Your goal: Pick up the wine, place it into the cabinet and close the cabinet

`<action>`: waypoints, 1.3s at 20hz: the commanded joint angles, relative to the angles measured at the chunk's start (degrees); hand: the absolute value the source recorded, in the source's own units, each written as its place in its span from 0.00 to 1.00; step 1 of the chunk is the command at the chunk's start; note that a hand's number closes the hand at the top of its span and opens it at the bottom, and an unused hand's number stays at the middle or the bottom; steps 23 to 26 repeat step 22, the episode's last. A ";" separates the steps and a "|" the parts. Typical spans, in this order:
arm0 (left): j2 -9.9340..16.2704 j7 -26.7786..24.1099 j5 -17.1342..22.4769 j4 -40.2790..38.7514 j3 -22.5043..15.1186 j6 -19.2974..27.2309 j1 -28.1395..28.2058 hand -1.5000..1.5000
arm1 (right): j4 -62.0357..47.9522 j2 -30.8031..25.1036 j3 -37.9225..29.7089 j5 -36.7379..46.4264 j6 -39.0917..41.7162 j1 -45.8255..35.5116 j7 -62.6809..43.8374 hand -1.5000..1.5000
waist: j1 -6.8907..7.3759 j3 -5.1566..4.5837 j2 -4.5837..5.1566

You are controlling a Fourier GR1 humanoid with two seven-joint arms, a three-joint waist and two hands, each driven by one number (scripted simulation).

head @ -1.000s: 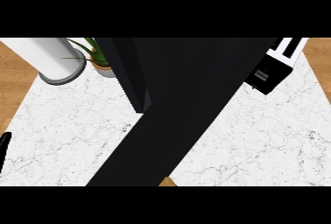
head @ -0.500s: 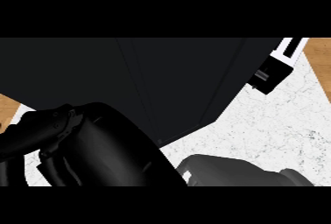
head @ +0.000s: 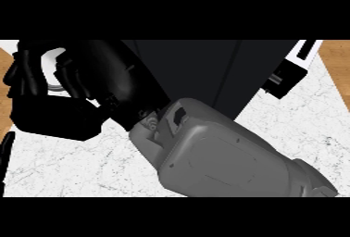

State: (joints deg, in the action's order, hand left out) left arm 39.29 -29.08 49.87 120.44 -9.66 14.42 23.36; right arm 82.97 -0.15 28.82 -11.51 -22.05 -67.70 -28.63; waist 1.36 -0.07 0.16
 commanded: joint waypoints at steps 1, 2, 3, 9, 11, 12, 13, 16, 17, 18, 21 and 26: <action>-0.75 -0.16 -0.73 2.08 1.06 -0.97 2.53 0.00 | -9.01 -1.50 -5.22 -2.19 7.13 1.41 7.35 1.00 | 0.34 0.06 0.08; -0.89 3.18 -0.16 1.14 1.09 2.57 -3.43 0.00 | -11.76 -0.65 -6.29 -2.02 6.71 1.02 8.51 1.00 | -0.40 0.07 0.28; -1.45 1.30 -2.13 -0.66 0.72 0.13 -1.38 0.00 | -14.07 0.13 -6.82 -2.88 6.49 -3.00 7.30 1.00 | 0.00 0.03 0.07; -3.19 0.82 -3.85 -1.68 0.86 -1.57 0.52 0.00 | -18.67 -1.74 -10.37 -1.75 11.25 -0.98 12.55 1.00 | -0.16 0.03 -0.04; -2.38 2.94 -2.42 -0.44 1.80 -0.85 -1.43 0.00 | -21.35 -5.17 -12.81 -2.87 14.54 -1.11 15.62 1.00 | -0.13 0.05 0.25; -0.66 5.61 -0.36 -1.33 3.80 -1.38 -4.68 0.00 | -23.52 -2.53 -11.81 -1.40 12.36 -2.38 15.96 1.00 | -0.28 0.02 0.38; -1.83 4.82 -0.72 0.24 3.54 -0.37 -2.53 0.00 | -23.85 -4.44 -12.15 -0.75 13.45 -2.90 16.14 1.00 | 0.13 0.03 0.24; -2.99 3.86 -3.35 -0.70 0.83 -0.03 -2.43 0.00 | -26.21 -5.70 -11.91 0.13 14.75 -2.15 18.33 1.00 | 0.40 0.00 0.45; -2.96 4.52 -2.02 -1.00 1.89 -0.30 -3.25 0.00 | -25.89 -5.48 -10.72 1.33 14.15 -1.18 18.79 1.00 | 0.10 0.00 0.39; -2.31 4.86 -1.84 -1.26 2.33 -0.97 -4.01 0.00 | -27.93 -4.66 -11.07 2.19 12.65 -2.96 18.87 1.00 | 0.56 -0.05 0.60; -1.69 7.39 -2.11 3.81 2.10 1.83 -2.78 0.00 | -26.84 -4.62 -10.33 2.34 13.35 -0.58 19.69 1.00 | 0.59 0.09 0.22; -2.13 5.90 -2.53 0.22 2.41 0.26 -4.60 0.00 | -28.42 -5.30 -10.80 2.08 14.66 0.16 22.11 1.00 | 0.46 0.00 0.79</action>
